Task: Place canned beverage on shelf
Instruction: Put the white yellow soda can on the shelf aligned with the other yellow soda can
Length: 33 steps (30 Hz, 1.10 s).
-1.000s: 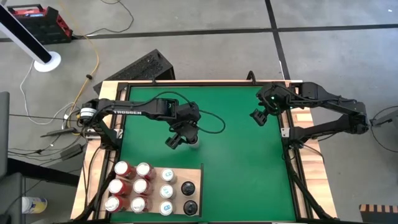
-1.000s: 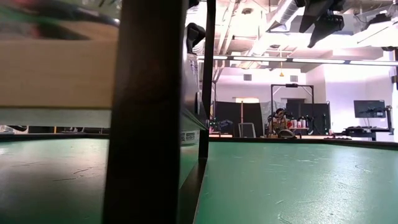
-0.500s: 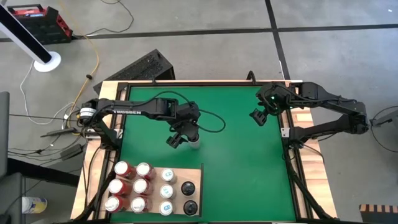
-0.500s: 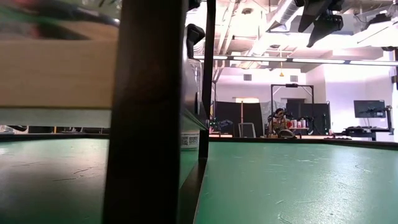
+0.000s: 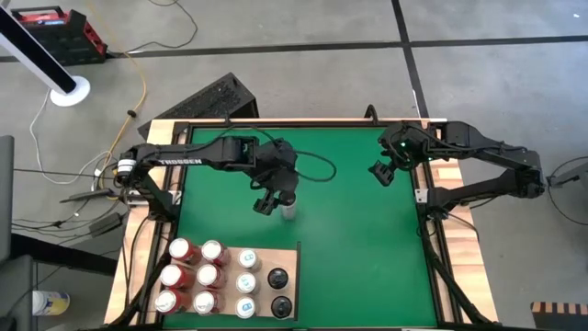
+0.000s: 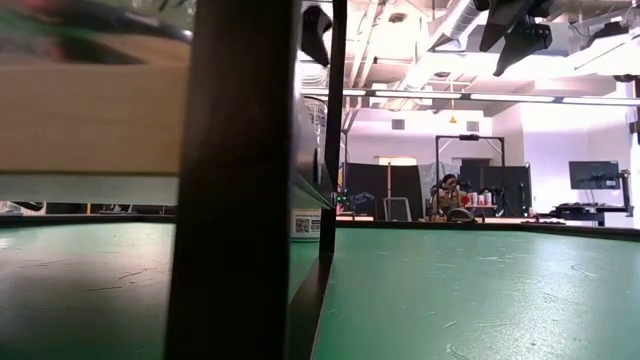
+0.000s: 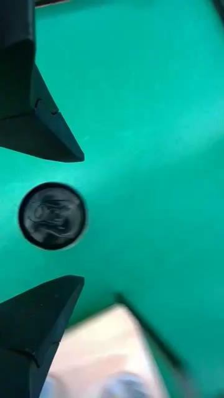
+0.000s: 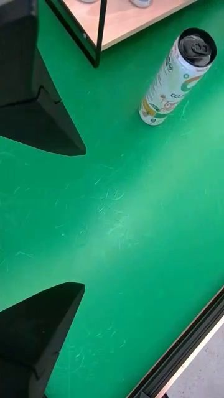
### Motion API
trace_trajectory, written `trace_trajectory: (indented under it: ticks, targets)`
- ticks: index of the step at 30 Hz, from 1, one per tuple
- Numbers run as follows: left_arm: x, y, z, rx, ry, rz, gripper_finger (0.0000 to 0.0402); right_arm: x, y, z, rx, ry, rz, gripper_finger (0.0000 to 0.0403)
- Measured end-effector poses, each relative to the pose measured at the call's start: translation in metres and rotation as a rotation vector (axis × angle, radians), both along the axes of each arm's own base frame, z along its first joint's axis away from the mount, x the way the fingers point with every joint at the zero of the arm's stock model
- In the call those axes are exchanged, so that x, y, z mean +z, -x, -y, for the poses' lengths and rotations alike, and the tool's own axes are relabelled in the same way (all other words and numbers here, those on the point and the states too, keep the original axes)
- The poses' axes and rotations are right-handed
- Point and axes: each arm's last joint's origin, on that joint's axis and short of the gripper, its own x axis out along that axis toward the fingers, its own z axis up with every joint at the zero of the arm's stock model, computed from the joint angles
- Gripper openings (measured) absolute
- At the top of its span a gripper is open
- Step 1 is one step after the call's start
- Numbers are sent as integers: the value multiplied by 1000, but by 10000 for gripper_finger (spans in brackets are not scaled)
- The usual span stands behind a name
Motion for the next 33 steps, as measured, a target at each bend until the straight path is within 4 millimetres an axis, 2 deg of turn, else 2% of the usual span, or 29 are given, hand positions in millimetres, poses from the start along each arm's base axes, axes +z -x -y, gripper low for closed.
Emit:
trace_trajectory:
  ticks: [3,5,8,10,13,20,25,33]
  targets:
    - [16,-1,0,152,110,34,298,0,0,0,0,0,0,374]
    - [22,-1,-2,416,252,43,298,0,0,0,0,0,0,374]
    - [22,1,-6,874,521,34,298,0,0,0,1,0,0,374]
    - [18,4,-7,1055,636,-2,298,0,0,0,1,0,0,374]
    - [18,4,-2,1137,680,7,297,0,0,0,6,4,-1,374]
    - [17,2,19,1217,584,104,295,1,-1,0,17,13,5,374]
    - [17,3,24,1266,563,146,295,1,-1,0,20,15,4,374]
    - [-12,-18,36,1331,513,136,295,1,-1,0,26,17,2,374]
